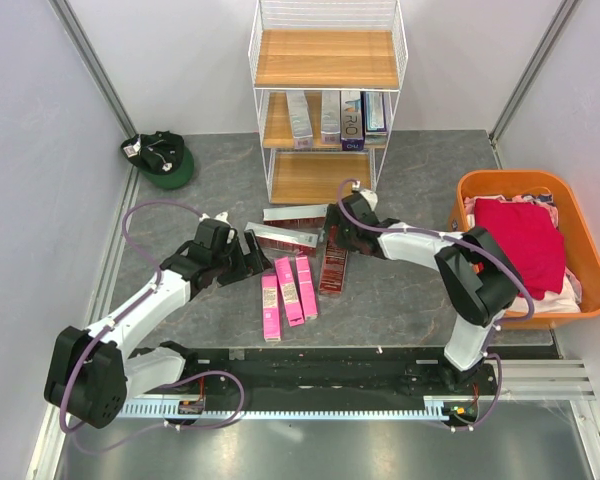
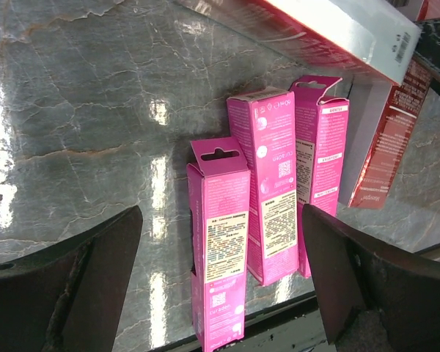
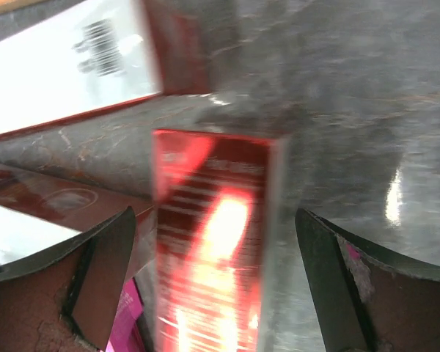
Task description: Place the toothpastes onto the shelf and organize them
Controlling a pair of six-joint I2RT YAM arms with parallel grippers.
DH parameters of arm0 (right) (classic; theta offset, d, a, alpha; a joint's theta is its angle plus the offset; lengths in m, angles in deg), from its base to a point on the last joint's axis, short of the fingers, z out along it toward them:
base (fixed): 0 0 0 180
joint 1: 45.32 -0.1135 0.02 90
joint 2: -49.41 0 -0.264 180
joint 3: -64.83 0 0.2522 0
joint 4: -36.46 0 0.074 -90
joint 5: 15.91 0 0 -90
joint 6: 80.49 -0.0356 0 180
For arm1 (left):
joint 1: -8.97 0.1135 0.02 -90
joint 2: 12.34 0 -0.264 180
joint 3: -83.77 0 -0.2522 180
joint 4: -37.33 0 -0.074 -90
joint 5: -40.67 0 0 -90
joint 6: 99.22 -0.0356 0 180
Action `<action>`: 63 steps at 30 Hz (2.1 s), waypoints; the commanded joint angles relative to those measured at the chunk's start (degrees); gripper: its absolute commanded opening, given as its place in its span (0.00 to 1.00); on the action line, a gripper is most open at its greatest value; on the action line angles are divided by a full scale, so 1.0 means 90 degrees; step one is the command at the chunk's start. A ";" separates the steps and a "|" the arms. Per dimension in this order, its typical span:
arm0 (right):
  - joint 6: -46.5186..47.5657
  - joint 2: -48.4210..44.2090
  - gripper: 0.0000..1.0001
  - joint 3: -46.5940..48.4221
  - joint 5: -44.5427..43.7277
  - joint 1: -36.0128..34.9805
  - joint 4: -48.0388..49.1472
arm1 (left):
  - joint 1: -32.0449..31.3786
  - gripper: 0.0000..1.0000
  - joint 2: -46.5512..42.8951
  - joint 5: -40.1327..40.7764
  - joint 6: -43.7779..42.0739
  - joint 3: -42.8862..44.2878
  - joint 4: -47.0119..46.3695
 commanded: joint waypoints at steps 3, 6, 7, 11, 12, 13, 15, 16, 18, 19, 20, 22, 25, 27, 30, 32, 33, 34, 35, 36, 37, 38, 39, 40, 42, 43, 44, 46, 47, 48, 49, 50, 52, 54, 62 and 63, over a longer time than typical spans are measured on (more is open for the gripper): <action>0.0324 0.0580 0.98 0.0704 -0.1420 -0.0850 -0.0763 | -0.0025 0.96 -0.0039 -0.0161 -0.0149 -0.0067 -0.0309; 0.0334 0.0698 0.95 0.0568 -0.1549 -0.0978 -0.0870 | -0.0034 0.95 -0.0233 -0.0171 -0.0120 -0.0116 -0.0260; 0.0334 0.0708 0.94 0.0451 -0.1655 -0.0988 -0.0919 | -0.0044 0.95 -0.0283 -0.0162 -0.0120 -0.0155 -0.0250; 0.0422 0.0591 0.87 0.0187 -0.1988 -0.0988 -0.0939 | -0.0044 0.95 -0.0595 -0.0093 -0.0071 -0.0253 -0.0143; 0.0470 0.0542 0.83 0.0167 -0.2027 -0.0988 -0.0929 | -0.0044 0.95 -0.0644 -0.0103 -0.0071 -0.0272 -0.0114; 0.0490 0.0522 0.77 0.0157 -0.2047 -0.0988 -0.0929 | -0.0044 0.95 -0.0751 -0.0093 -0.0071 -0.0302 -0.0094; 0.0549 0.0435 0.70 0.0147 -0.2008 -0.0988 -0.0919 | -0.0034 0.95 -0.0849 -0.0064 -0.0090 -0.0321 -0.0055; 0.0568 0.0405 0.65 0.0147 -0.1931 -0.0978 -0.0881 | -0.0034 0.95 -0.0927 -0.0054 -0.0091 -0.0312 -0.0016; 0.0588 0.0288 0.64 0.0138 -0.1862 -0.0988 -0.0841 | -0.0044 0.95 -0.0986 -0.0035 -0.0100 -0.0283 0.0014; 0.0588 0.0249 0.64 0.0138 -0.1833 -0.0988 -0.0841 | -0.0034 0.95 -0.1025 -0.0034 -0.0110 -0.0273 0.0033; 0.0578 0.0133 0.64 0.0128 -0.1794 -0.0997 -0.0812 | -0.0044 0.95 -0.1035 -0.0034 -0.0120 -0.0253 0.0062; 0.0569 -0.0043 0.64 0.0089 -0.1783 -0.0988 -0.0802 | -0.0034 0.95 -0.1084 -0.0054 -0.0139 -0.0204 0.0072; 0.0559 -0.0502 0.63 -0.0009 -0.1822 -0.0988 -0.0724 | -0.0034 0.95 -0.1113 -0.0054 -0.0159 -0.0136 0.0131; 0.0549 -0.0931 0.62 -0.0087 -0.1852 -0.0978 -0.0685 | -0.0044 0.95 -0.1191 -0.0054 -0.0178 -0.0068 0.0141; 0.0539 -0.1517 0.60 -0.0145 -0.1881 -0.0949 -0.0656 | -0.0034 0.95 -0.1289 -0.0064 -0.0208 0.0039 0.0160; 0.0510 -0.1986 0.59 -0.0175 -0.1891 -0.0900 -0.0665 | -0.0034 0.95 -0.1337 -0.0073 -0.0217 0.0108 0.0160; 0.0500 -0.2142 0.59 -0.0204 -0.1901 -0.0881 -0.0656 | -0.0034 0.95 -0.1338 -0.0103 -0.0218 0.0195 0.0160; 0.0481 -0.2453 0.59 -0.0214 -0.1910 -0.0851 -0.0646 | -0.0034 0.95 -0.1338 -0.0112 -0.0208 0.0244 0.0150; 0.0461 -0.2601 0.58 -0.0224 -0.1901 -0.0832 -0.0655 | -0.0034 0.95 -0.1338 -0.0151 -0.0208 0.0342 0.0141; 0.0432 -0.2767 0.58 -0.0224 -0.1939 -0.0822 -0.0646 | -0.0054 0.95 -0.1328 -0.0190 -0.0208 0.0391 0.0054; 0.0403 -0.3059 0.58 -0.0233 -0.1949 -0.0793 -0.0646 | -0.0064 0.95 -0.1328 -0.0239 -0.0159 0.0440 -0.0015; 0.0335 -0.3207 0.58 -0.0243 -0.1959 -0.0773 -0.0626 | -0.0064 0.95 -0.1318 -0.0336 -0.0140 0.0508 -0.0093; 0.0295 -0.3334 0.58 -0.0253 -0.1969 -0.0744 -0.0607 | -0.0083 0.95 -0.1309 -0.0386 -0.0110 0.0538 -0.0355; 0.0256 -0.3596 0.58 -0.0253 -0.2017 -0.0734 -0.0607 | -0.0151 0.95 -0.1299 -0.0425 -0.0033 0.0567 -0.0473; 0.0100 -0.3842 0.58 -0.0273 -0.2076 -0.0695 -0.0558 | -0.0278 0.95 -0.1202 -0.0484 0.0017 0.0723 -0.0843; 0.0051 -0.4065 0.58 -0.0292 -0.2144 -0.0675 -0.0539 | -0.0462 0.95 -0.1143 -0.0464 0.0007 0.0801 -0.0942; -0.0094 -0.4174 0.58 -0.0350 -0.2164 -0.0666 -0.0480 | -0.0590 0.95 -0.1084 -0.0358 0.0007 0.0985 -0.1030; -0.0270 -0.4467 0.57 -0.0477 -0.2213 -0.0598 -0.0421 | -0.1048 0.95 -0.0889 -0.0095 -0.0090 0.1249 -0.1333; -0.0378 -0.4565 0.57 -0.0536 -0.2204 -0.0578 -0.0324 | -0.1224 0.95 -0.0811 0.0004 -0.0139 0.1328 -0.1440; -0.0572 -0.4759 0.57 -0.0585 -0.2232 -0.0529 -0.0256 | -0.1583 0.95 -0.0733 0.0101 -0.0226 0.1397 -0.1577; -0.0700 -0.4838 0.57 -0.0701 -0.2262 -0.0509 -0.0236 | -0.1742 0.95 -0.0587 0.0218 -0.0256 0.1523 -0.1829; -0.0807 -0.4926 0.57 -0.0760 -0.2281 -0.0480 -0.0139 | -0.1888 0.95 -0.0518 0.0239 -0.0286 0.1563 -0.2006; -0.1198 -0.5209 0.57 -0.0936 -0.2350 -0.0383 -0.0099 | -0.2240 0.95 -0.0323 0.0288 -0.0344 0.1602 -0.2580; -0.1509 -0.5501 0.57 -0.1073 -0.2447 -0.0275 0.0028 | -0.2552 0.95 -0.0225 0.0317 -0.0422 0.1612 -0.2885; -0.2390 -0.6352 0.55 -0.1610 -0.3043 -0.0119 0.0106 | -0.3364 0.95 0.0360 0.0444 -0.0920 0.1904 -0.3853; -0.2449 -0.6430 0.55 -0.1630 -0.3053 -0.0119 0.0106 | -0.3451 0.95 0.0458 0.0415 -0.0959 0.1973 -0.3854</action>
